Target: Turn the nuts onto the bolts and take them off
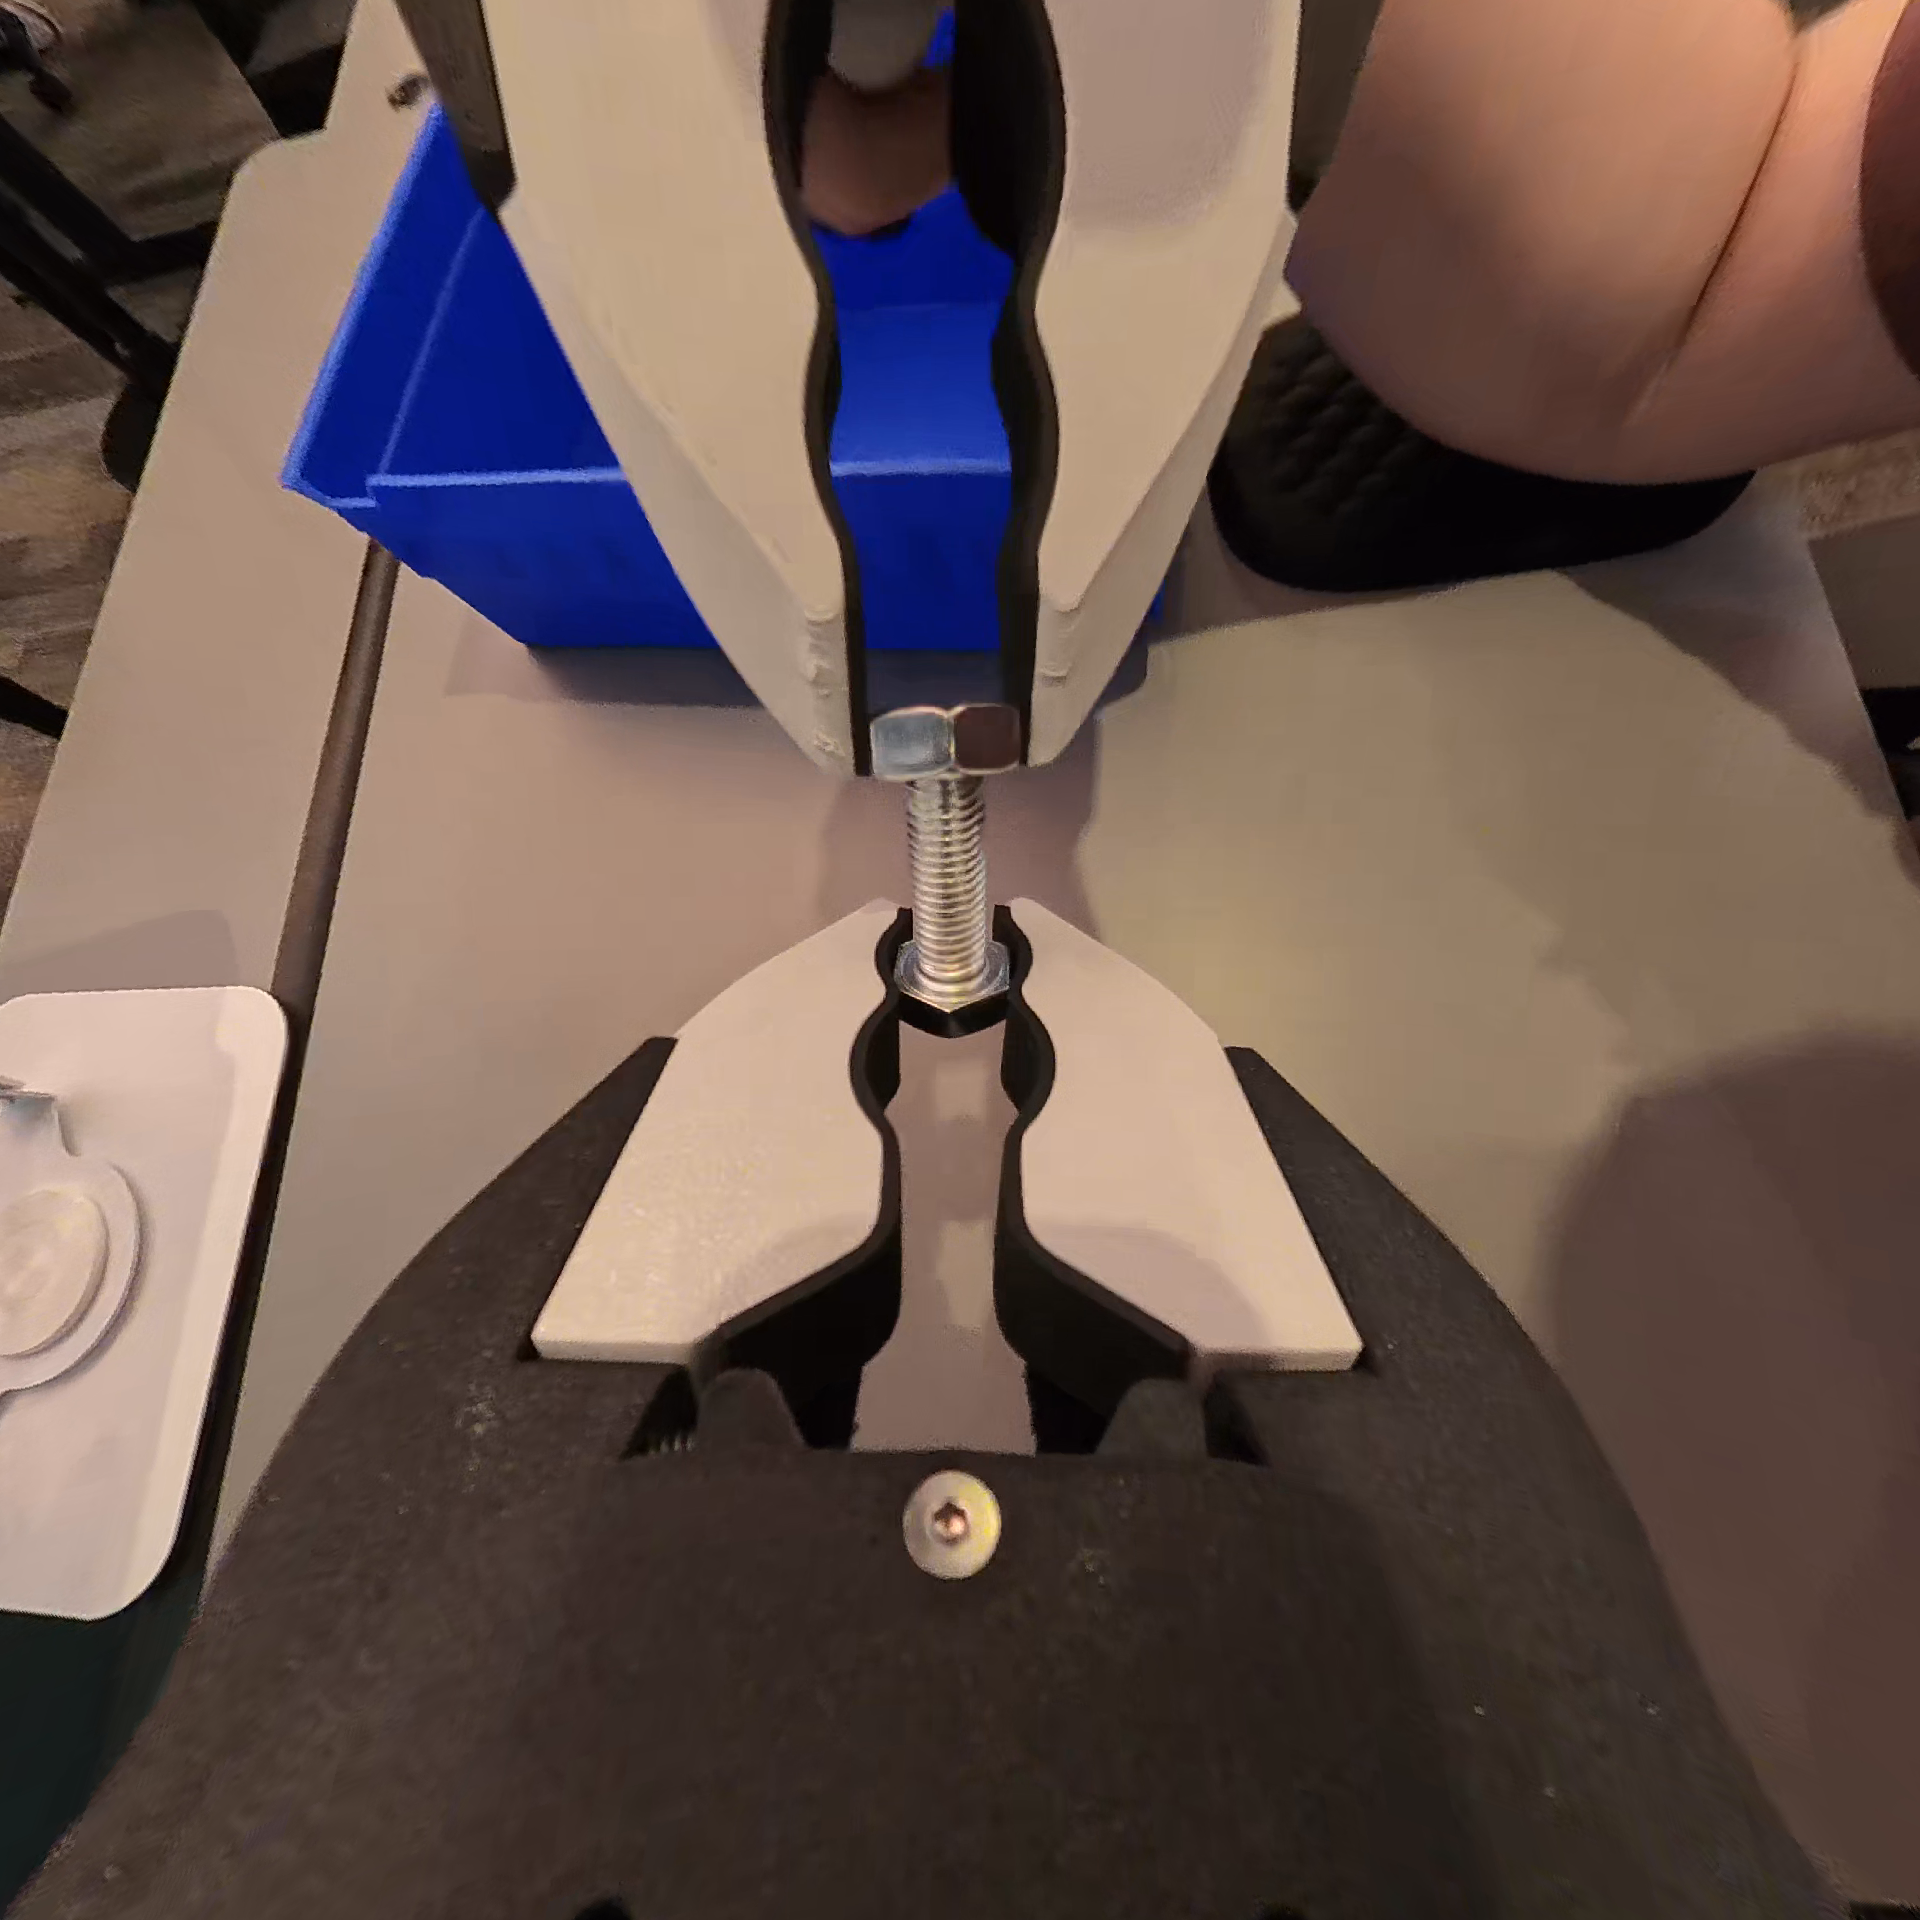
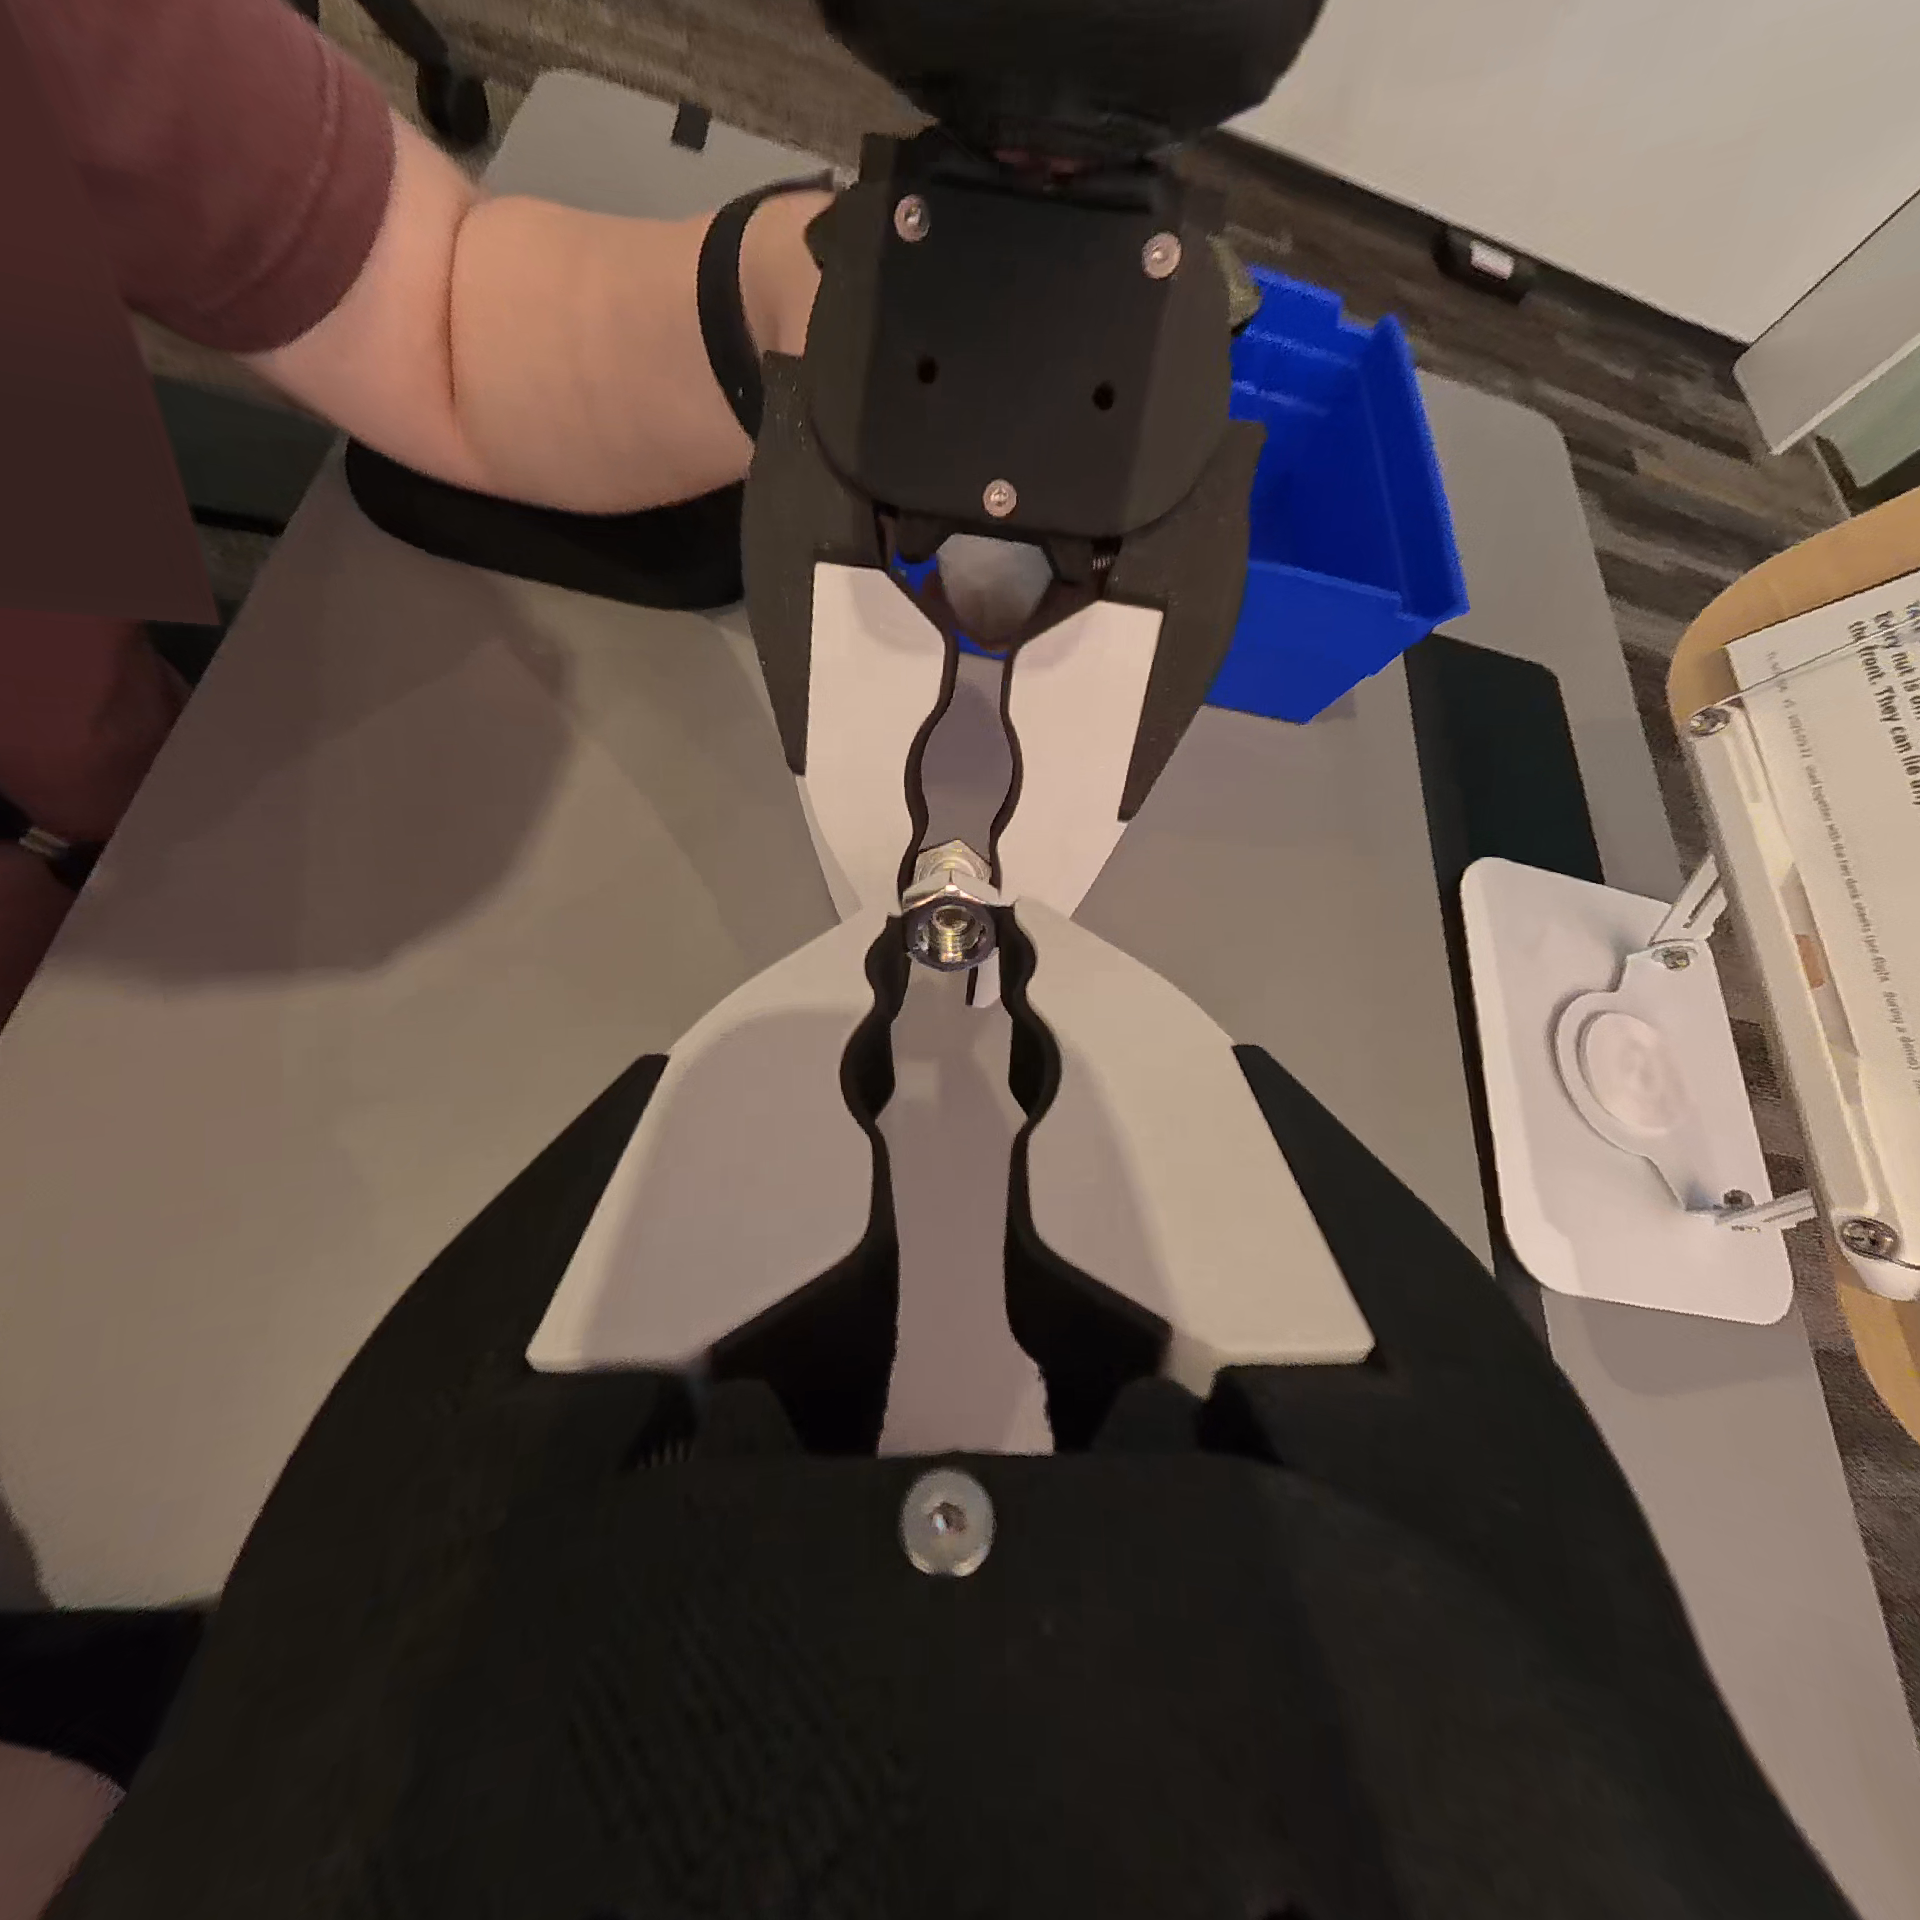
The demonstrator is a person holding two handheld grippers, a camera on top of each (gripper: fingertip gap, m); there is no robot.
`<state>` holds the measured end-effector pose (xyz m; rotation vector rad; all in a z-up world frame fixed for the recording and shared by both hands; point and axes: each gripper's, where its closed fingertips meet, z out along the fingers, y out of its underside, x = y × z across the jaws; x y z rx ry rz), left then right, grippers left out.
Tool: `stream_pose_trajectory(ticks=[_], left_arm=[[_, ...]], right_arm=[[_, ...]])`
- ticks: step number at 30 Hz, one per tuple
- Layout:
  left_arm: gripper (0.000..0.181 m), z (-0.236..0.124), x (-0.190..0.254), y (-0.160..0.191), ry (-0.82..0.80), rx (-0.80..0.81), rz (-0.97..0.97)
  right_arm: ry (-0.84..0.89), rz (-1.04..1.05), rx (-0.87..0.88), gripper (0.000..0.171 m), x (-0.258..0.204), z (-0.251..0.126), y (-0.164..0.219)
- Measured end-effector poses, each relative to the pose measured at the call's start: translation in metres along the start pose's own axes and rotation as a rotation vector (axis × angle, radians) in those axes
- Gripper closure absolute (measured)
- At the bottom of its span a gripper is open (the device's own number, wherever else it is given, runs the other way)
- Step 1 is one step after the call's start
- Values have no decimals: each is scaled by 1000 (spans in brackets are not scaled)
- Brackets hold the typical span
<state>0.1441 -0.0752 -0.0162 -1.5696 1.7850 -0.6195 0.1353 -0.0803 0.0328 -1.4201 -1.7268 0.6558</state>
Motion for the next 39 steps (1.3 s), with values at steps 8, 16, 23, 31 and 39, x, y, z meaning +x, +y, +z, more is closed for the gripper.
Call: stream_pose_trajectory(ticks=[8, 16, 23, 31, 39], left_arm=[[167, 11, 20, 12, 84, -89, 85], [167, 17, 32, 21, 152, -136, 101], [167, 18, 36, 27, 200, -157, 83], [167, 17, 29, 29, 159, -167, 97], [167, 10, -3, 28, -11, -157, 27]], right_arm=[[-51, -151, -138, 153, -23, 6, 14], [-30, -277, -233, 153, -32, 10, 21], [12, -384, -307, 153, -34, 15, 25], [-4, -212, -290, 153, -27, 17, 25], [28, 223, -205, 153, 3, 18, 19]])
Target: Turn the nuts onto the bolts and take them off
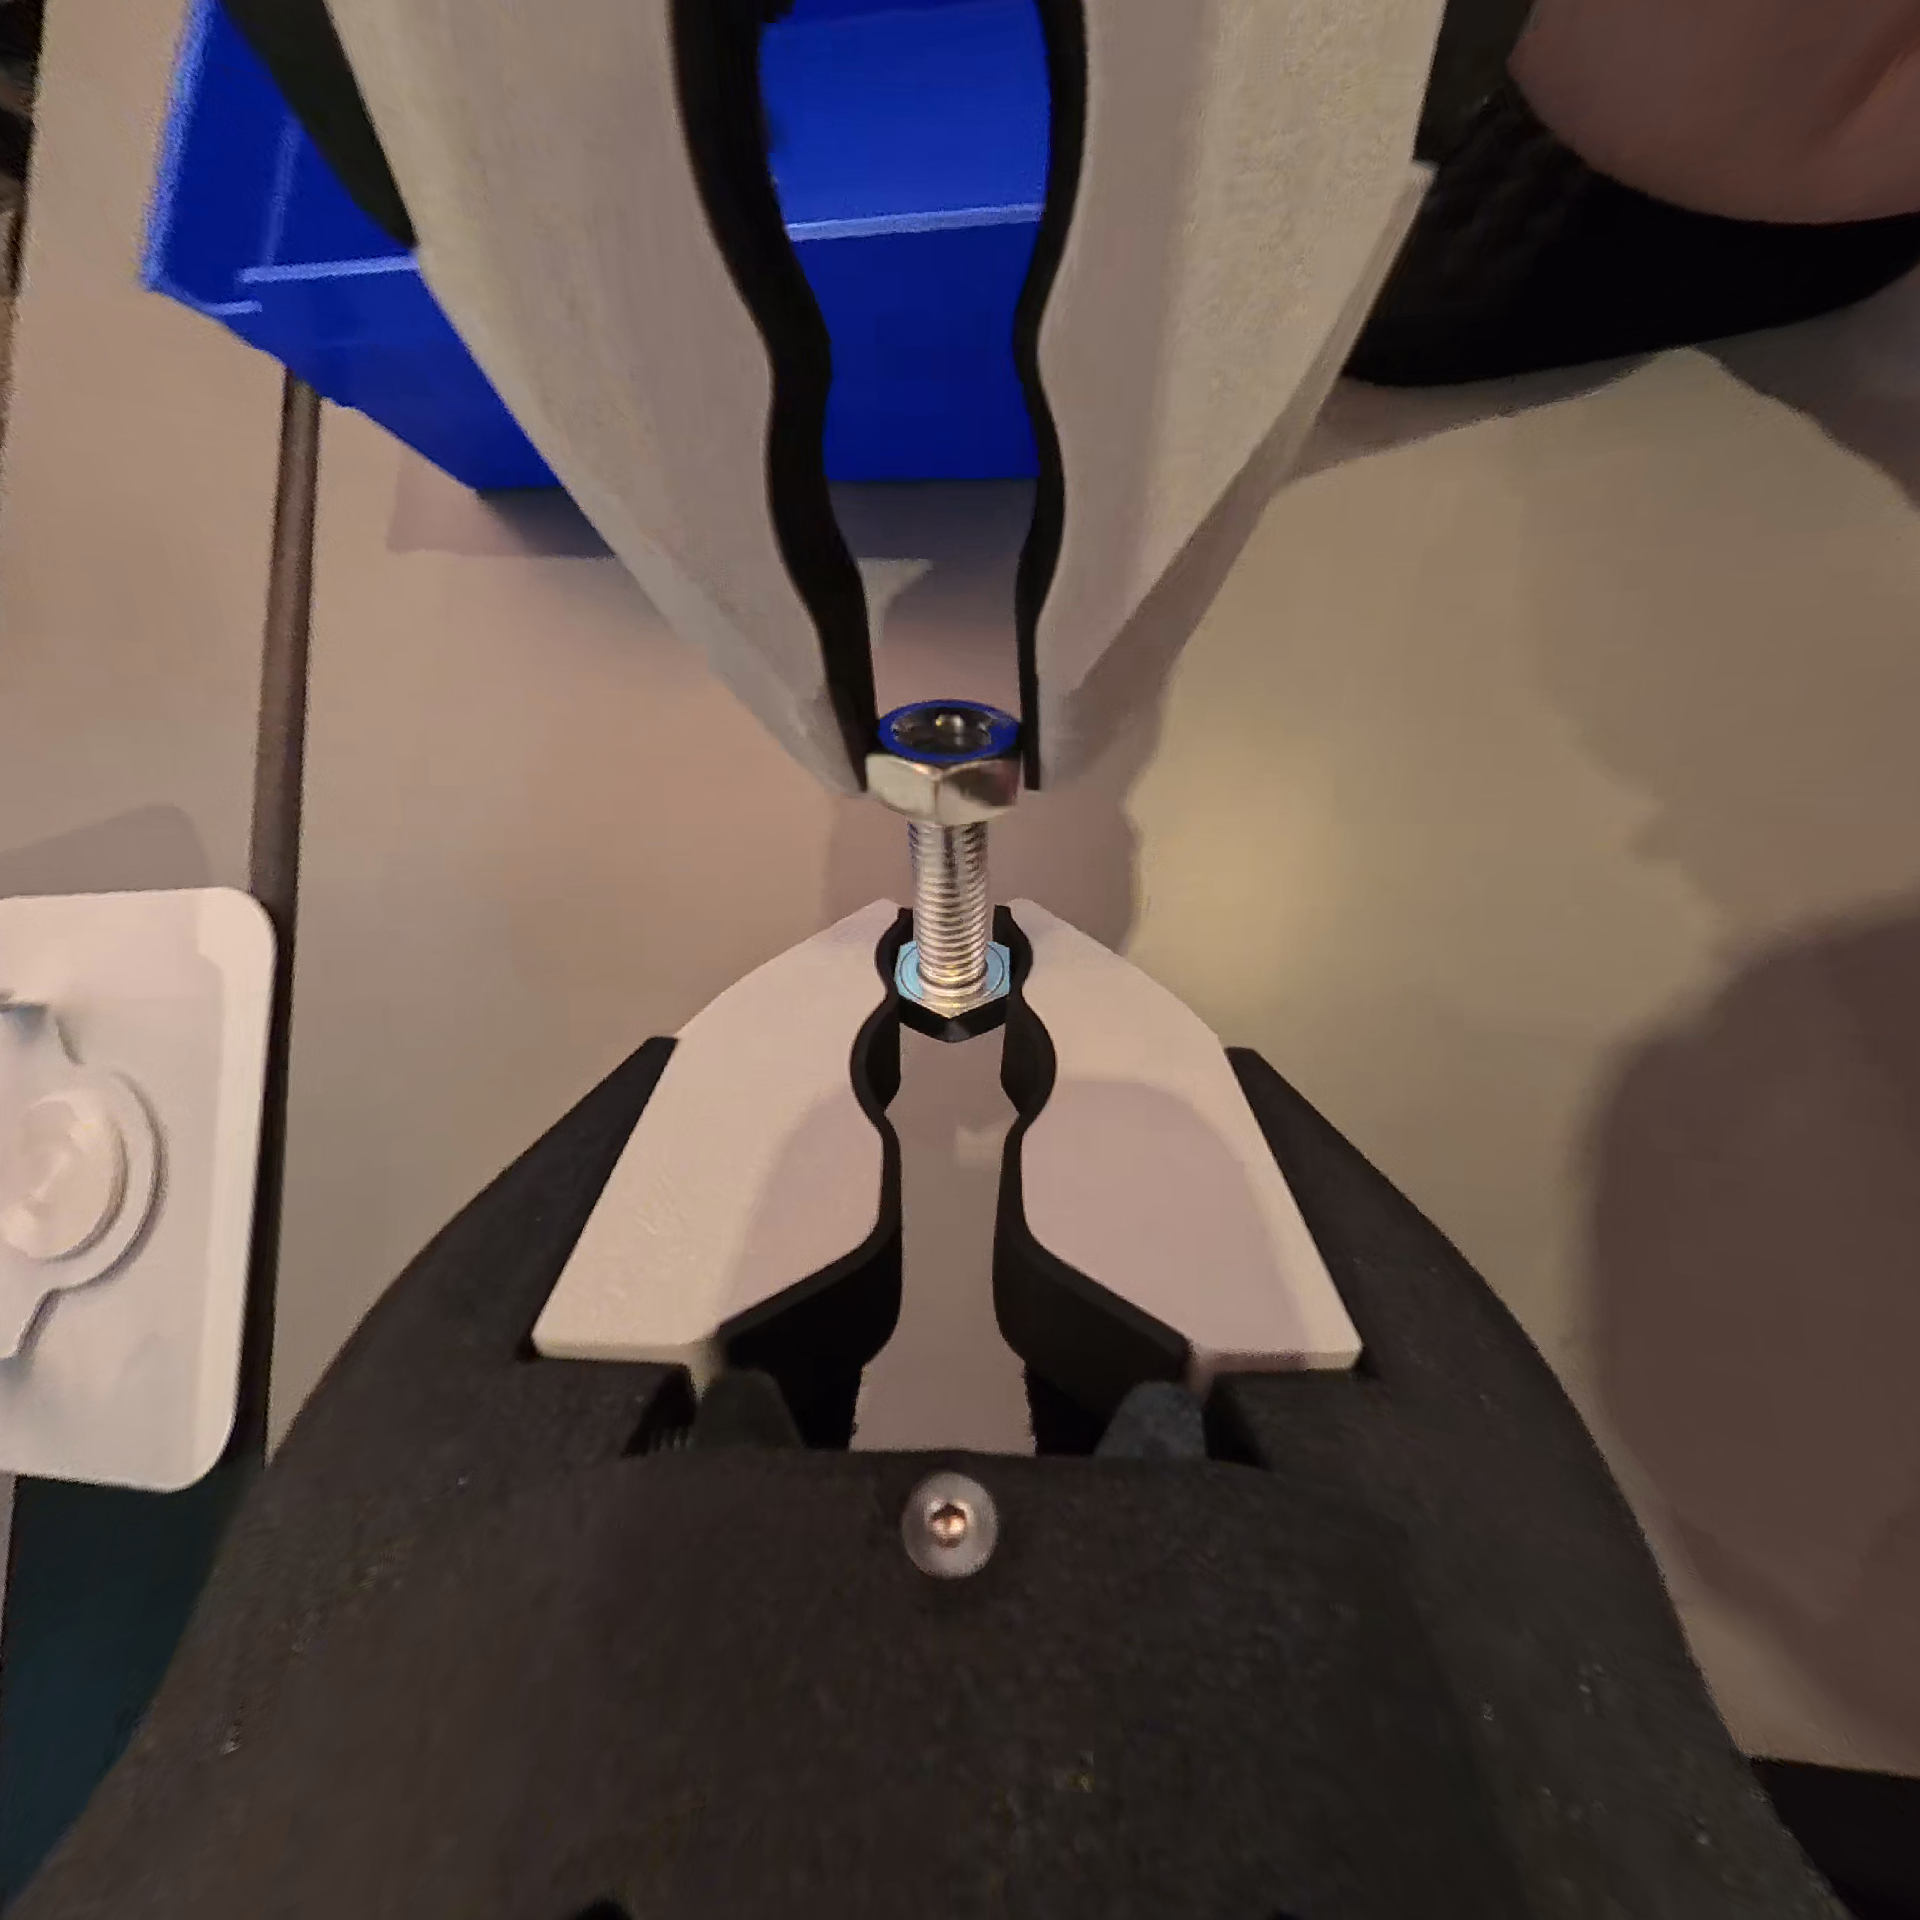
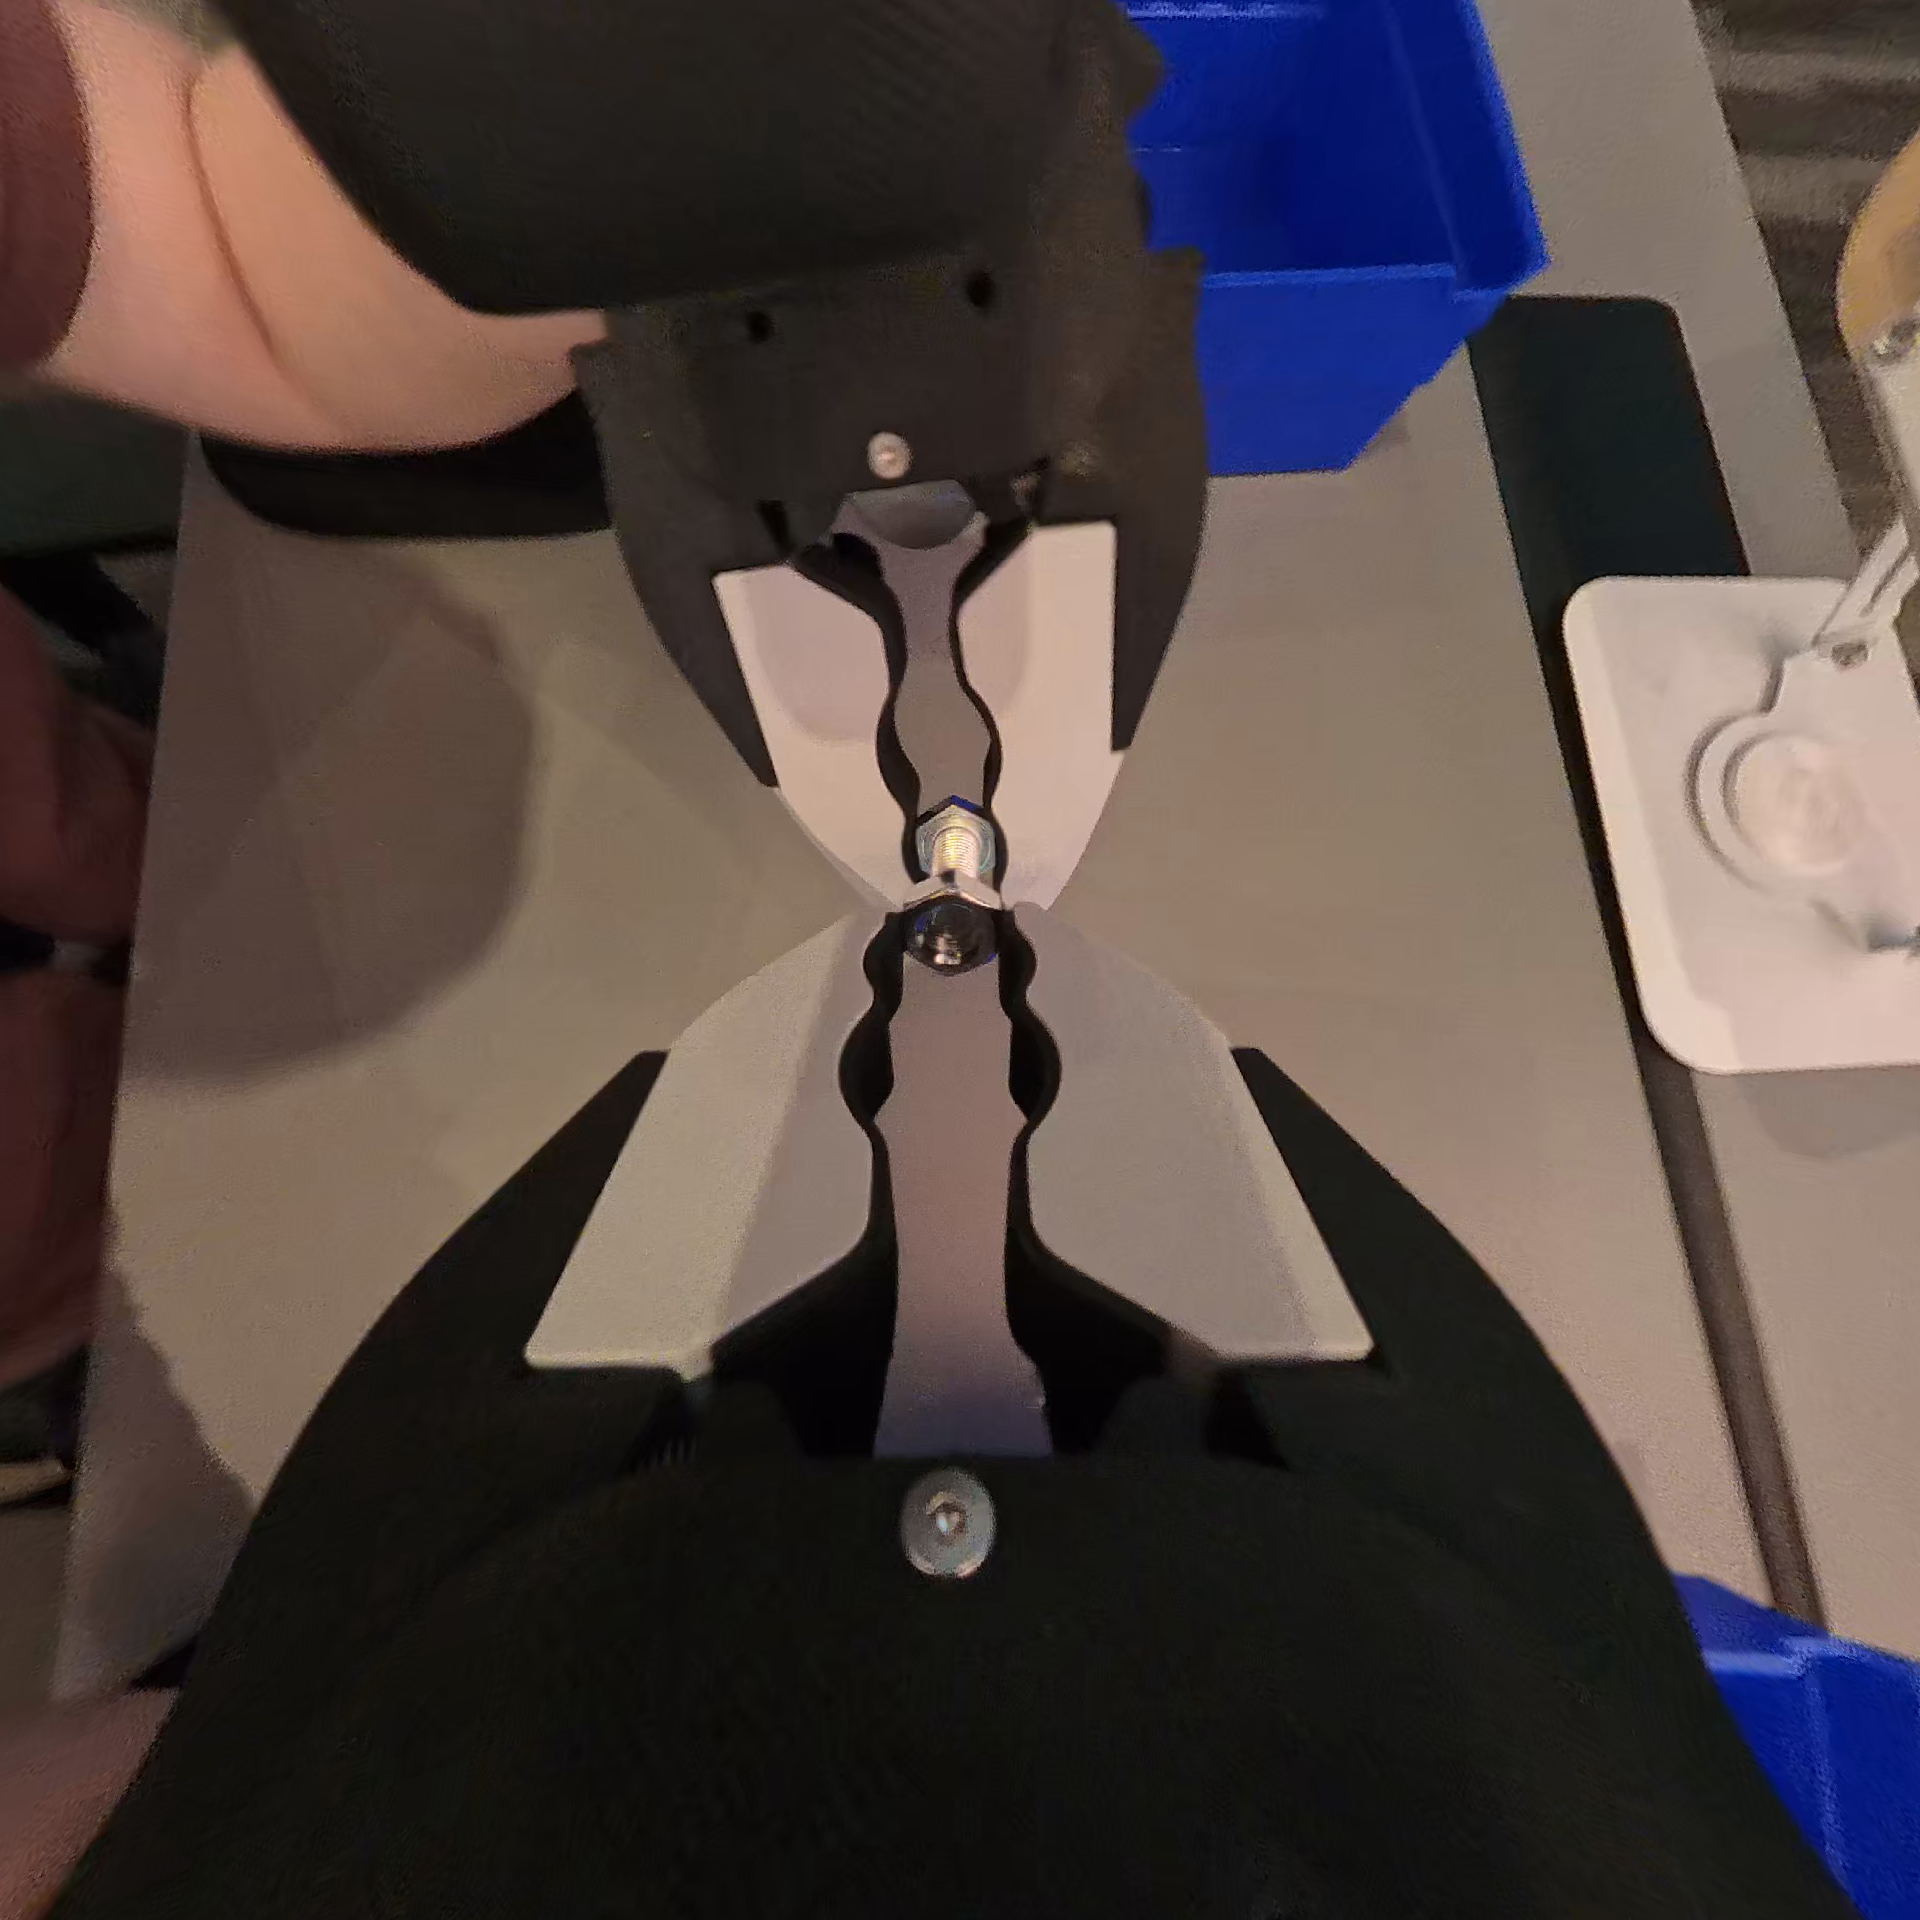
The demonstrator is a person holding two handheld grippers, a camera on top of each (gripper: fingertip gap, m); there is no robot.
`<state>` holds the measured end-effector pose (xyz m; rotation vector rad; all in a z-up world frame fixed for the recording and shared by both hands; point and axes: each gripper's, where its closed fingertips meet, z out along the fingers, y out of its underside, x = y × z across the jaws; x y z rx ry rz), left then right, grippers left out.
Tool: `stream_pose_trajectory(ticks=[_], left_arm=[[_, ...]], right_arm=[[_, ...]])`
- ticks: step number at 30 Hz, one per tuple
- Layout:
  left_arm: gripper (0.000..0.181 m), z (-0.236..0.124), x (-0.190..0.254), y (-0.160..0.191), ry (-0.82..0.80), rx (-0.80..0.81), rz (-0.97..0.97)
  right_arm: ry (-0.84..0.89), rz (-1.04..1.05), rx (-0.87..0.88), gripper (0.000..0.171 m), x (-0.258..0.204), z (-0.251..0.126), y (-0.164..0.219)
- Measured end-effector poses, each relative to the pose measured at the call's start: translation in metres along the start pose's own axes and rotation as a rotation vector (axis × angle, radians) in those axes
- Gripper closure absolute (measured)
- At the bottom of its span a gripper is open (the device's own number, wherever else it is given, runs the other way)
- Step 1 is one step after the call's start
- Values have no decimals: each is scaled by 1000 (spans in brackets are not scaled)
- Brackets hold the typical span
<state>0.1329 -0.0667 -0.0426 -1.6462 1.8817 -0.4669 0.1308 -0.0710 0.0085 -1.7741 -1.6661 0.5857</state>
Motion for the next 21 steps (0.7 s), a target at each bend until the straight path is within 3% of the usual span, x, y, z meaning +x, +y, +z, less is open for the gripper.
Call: stream_pose_trajectory(ticks=[9, 19, 21], left_arm=[[167, -11, -29, 0, -173, 4, -115], [167, -29, -35, -20, -177, 168, -171], [167, -35, -36, -27, -170, 224, -186]], right_arm=[[47, 392, 114, 153, 24, -3, -15], [120, 275, 268, 153, 30, -18, -41], [128, 245, 298, 146, 29, -22, -46]])
